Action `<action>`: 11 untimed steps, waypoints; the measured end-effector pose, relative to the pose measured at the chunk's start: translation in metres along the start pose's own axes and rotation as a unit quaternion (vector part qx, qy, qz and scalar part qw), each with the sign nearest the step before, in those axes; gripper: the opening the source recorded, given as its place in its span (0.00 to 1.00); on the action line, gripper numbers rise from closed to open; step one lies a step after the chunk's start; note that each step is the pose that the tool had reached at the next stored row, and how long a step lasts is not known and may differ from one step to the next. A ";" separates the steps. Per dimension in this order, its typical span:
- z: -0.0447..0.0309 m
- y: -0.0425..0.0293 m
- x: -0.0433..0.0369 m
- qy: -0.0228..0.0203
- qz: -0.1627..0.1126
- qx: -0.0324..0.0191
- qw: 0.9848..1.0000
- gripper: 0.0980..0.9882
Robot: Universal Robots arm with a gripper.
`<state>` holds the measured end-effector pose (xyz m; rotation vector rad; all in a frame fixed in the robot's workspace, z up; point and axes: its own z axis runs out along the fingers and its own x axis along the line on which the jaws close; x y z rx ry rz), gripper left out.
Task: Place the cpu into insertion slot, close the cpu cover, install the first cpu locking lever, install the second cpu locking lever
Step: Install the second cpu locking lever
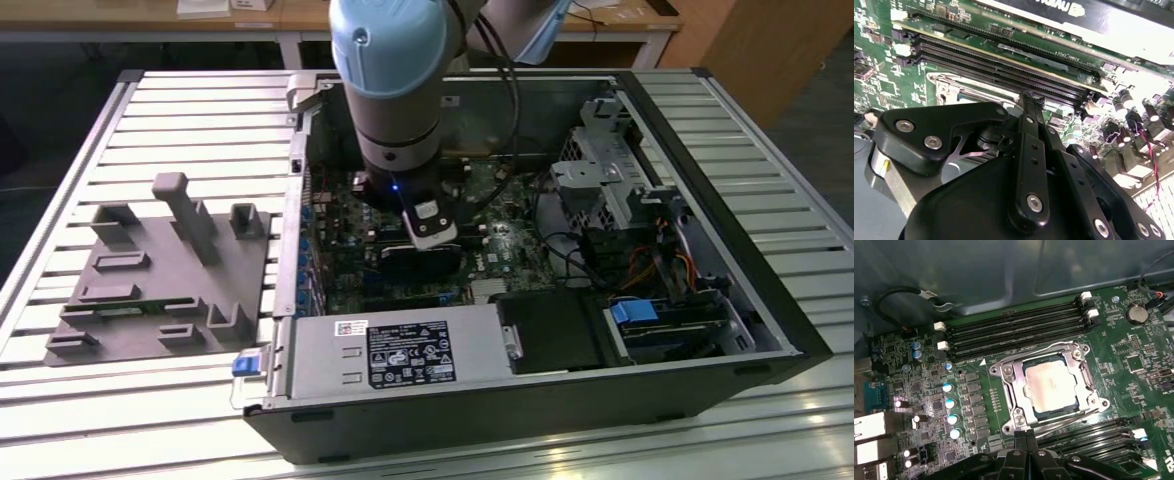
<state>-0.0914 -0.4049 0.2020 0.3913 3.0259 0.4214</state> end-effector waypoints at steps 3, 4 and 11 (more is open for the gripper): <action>0.0013 -0.0011 0.0007 0.001 0.000 -0.002 1.000 0.00; 0.0012 -0.0017 0.0007 0.001 0.000 -0.004 1.000 0.00; 0.0027 -0.0049 0.0029 0.002 0.001 -0.014 1.000 0.00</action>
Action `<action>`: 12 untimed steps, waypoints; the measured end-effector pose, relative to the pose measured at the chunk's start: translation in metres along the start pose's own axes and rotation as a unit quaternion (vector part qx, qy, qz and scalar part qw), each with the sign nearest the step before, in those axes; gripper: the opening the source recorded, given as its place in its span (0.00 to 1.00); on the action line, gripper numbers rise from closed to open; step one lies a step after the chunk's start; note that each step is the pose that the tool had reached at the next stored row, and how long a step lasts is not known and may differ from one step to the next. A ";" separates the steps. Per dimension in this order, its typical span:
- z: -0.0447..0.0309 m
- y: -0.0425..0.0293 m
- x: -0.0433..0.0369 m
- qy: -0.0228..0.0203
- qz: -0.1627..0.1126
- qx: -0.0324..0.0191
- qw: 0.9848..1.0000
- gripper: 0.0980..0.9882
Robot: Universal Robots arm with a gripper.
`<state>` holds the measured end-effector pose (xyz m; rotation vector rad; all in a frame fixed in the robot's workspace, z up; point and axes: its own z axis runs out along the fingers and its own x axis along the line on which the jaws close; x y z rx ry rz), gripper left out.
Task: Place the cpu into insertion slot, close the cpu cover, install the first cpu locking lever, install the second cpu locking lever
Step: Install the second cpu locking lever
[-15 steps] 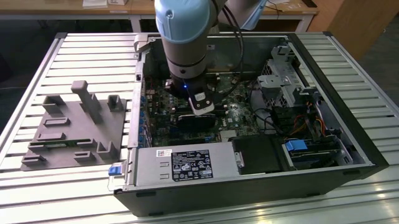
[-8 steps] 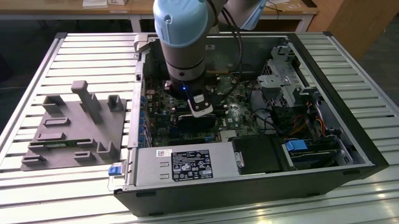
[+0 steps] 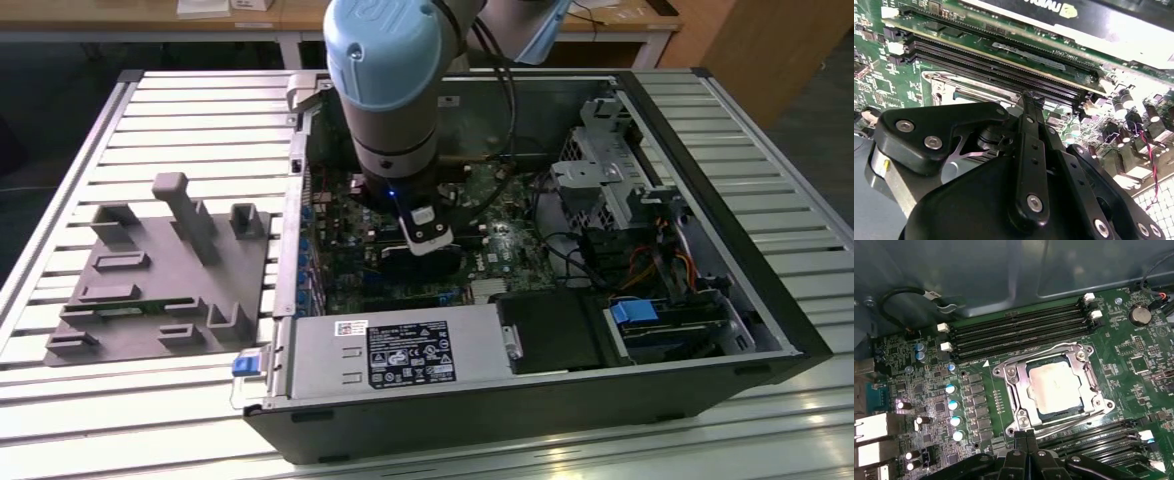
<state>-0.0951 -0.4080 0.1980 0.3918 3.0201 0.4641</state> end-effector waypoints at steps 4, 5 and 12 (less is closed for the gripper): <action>0.0020 -0.0016 0.0031 0.000 0.000 -0.002 1.000 0.00; 0.0025 -0.0018 0.0032 0.000 0.000 -0.003 1.000 0.00; 0.0054 -0.0024 0.0033 0.002 0.001 -0.013 1.000 0.00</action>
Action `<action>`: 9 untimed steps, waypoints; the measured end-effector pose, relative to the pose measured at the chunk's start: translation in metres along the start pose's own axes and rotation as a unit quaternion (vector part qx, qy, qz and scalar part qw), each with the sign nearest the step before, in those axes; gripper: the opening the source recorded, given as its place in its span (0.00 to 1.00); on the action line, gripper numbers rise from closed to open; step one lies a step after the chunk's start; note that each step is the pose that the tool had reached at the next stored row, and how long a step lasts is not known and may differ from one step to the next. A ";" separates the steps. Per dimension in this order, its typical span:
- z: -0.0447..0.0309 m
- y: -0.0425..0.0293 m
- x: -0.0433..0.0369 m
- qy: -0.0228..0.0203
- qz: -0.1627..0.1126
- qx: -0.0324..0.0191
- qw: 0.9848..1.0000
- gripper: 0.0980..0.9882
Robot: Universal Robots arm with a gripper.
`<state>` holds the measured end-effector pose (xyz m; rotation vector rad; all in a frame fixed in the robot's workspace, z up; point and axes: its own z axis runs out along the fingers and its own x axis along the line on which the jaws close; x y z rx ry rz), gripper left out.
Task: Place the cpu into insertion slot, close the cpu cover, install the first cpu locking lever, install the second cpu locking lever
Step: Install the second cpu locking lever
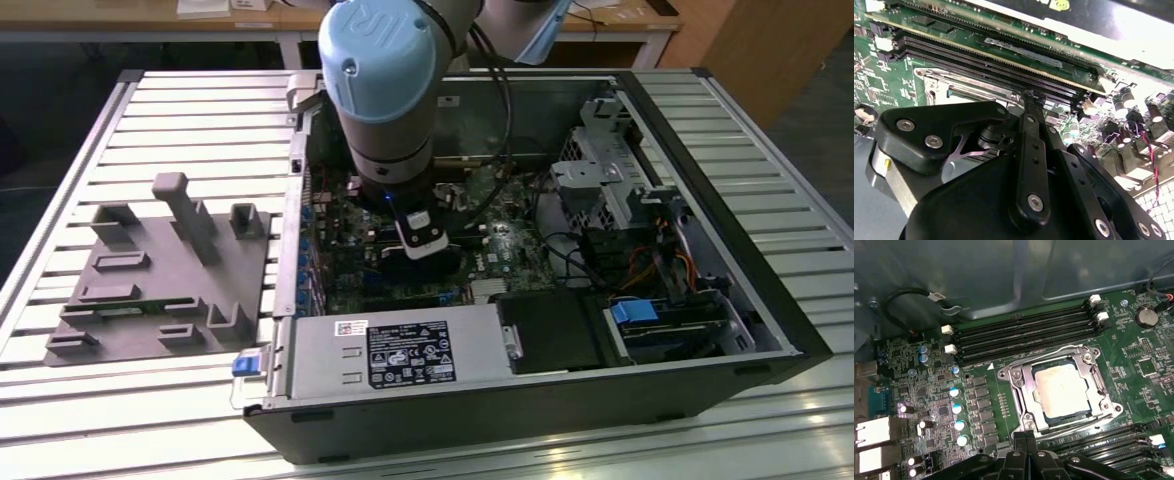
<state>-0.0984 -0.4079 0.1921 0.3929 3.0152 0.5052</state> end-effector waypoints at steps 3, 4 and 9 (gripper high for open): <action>0.0015 -0.0005 0.0003 0.000 0.000 0.000 1.000 0.00; 0.0020 -0.0007 0.0004 0.000 0.000 0.000 1.000 0.00; 0.0036 -0.0011 0.0013 0.000 0.000 0.000 1.000 0.00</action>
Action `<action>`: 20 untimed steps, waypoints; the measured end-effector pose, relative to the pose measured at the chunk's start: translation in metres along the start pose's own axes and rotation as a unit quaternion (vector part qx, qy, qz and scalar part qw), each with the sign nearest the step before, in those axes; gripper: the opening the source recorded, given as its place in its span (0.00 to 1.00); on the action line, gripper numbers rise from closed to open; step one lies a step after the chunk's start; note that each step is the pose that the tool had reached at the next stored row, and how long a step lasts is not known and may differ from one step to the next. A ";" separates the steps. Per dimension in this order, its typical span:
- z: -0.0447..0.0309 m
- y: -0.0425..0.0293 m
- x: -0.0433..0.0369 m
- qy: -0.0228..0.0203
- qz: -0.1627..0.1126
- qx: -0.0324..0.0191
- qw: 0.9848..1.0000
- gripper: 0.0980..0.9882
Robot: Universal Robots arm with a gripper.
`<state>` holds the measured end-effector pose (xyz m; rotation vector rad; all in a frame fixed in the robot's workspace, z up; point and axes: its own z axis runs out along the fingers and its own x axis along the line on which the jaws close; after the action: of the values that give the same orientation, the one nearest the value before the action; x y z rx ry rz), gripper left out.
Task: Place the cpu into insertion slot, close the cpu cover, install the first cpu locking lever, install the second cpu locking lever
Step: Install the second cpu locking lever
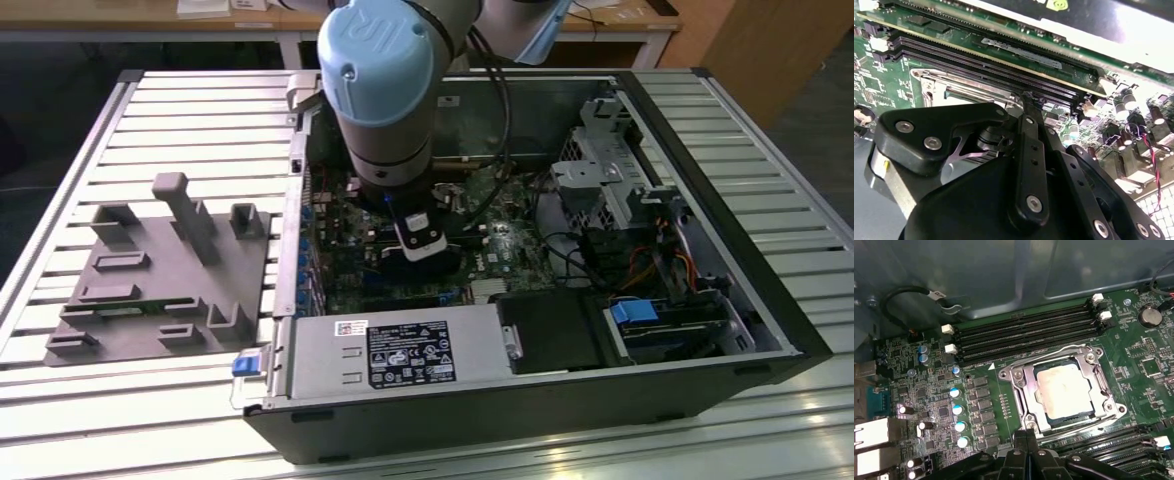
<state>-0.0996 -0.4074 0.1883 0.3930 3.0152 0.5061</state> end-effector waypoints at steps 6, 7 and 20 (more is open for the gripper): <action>0.0013 -0.0001 0.0007 0.000 0.000 0.000 1.000 0.00; 0.0013 -0.0001 0.0007 0.000 0.000 0.000 1.000 0.00; 0.0013 -0.0001 0.0007 -0.003 -0.001 0.011 1.000 0.00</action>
<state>-0.1002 -0.4069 0.1871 0.3916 3.0183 0.4698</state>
